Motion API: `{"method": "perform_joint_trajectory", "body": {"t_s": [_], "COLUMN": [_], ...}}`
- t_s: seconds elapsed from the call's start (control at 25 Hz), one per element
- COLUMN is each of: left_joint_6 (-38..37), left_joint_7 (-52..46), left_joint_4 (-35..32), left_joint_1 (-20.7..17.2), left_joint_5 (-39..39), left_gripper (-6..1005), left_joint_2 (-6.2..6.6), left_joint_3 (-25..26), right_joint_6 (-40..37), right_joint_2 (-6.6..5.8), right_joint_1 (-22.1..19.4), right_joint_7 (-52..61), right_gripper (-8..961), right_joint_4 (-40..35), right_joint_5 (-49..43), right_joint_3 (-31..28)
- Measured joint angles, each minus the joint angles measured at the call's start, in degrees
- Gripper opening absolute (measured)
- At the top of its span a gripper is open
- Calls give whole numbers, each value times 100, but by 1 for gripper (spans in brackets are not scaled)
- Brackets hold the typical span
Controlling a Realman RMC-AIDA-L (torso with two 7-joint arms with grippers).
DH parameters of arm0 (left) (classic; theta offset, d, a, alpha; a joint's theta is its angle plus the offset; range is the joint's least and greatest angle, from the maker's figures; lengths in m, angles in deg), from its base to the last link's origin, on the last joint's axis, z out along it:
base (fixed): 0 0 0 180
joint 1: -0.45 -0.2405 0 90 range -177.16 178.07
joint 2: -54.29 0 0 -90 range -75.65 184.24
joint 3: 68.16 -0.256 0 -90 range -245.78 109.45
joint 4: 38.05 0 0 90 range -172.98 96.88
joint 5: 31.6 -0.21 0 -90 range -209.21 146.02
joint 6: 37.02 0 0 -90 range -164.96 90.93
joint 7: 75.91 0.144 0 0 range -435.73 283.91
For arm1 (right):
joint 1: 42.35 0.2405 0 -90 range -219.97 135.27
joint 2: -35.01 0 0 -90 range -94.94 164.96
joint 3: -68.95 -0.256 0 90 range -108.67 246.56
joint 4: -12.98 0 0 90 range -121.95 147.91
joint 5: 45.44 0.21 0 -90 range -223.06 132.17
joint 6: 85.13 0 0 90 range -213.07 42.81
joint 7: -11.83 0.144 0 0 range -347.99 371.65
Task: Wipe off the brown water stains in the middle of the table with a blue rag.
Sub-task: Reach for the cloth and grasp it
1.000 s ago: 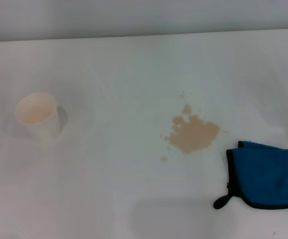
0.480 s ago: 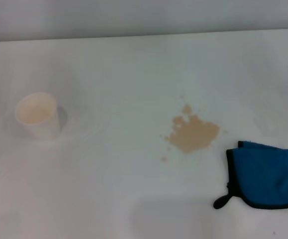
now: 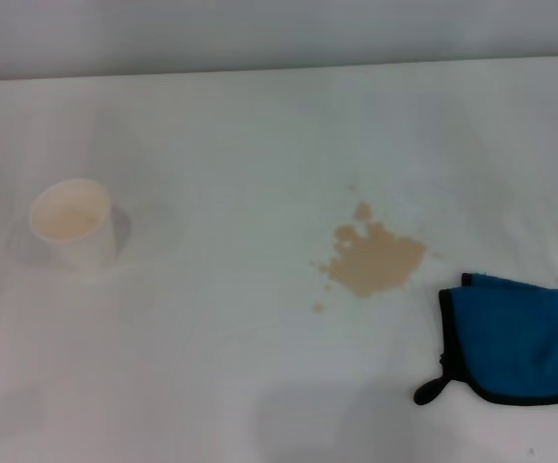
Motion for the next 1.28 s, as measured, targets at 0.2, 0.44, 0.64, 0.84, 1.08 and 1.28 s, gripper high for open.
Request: {"method": "perform_joint_trajectory", "body": {"t_s": [0.2, 0.44, 0.64, 0.84, 1.08, 1.28], "left_joint_6": [-2, -7, -3, 43, 27, 29], "left_joint_7": [3, 16, 19, 20, 23, 29], "left_joint_4": [0, 0, 0, 0, 0, 0], "left_joint_1": [-15, -25, -36, -73, -77, -43], "left_joint_5": [11, 22, 23, 23, 18, 8], "left_gripper": [801, 801, 801, 802, 802, 802], "left_joint_2": [1, 3, 3, -3, -6, -3], "left_joint_3": [12, 20, 20, 57, 64, 45], "right_joint_6": [66, 118, 108, 58, 57, -44], "right_joint_2": [5, 19, 24, 7, 0, -7], "right_joint_1": [70, 110, 200, 211, 222, 237], "right_joint_7": [585, 1231, 1486, 1584, 1575, 1551], "right_gripper": [606, 605, 604, 601, 599, 597], "right_joint_4": [-36, -315, -339, -292, -183, -16], "right_joint_5": [-35, 431, 553, 492, 342, 309], "right_joint_3": [938, 2098, 2612, 2776, 2793, 2870]}}
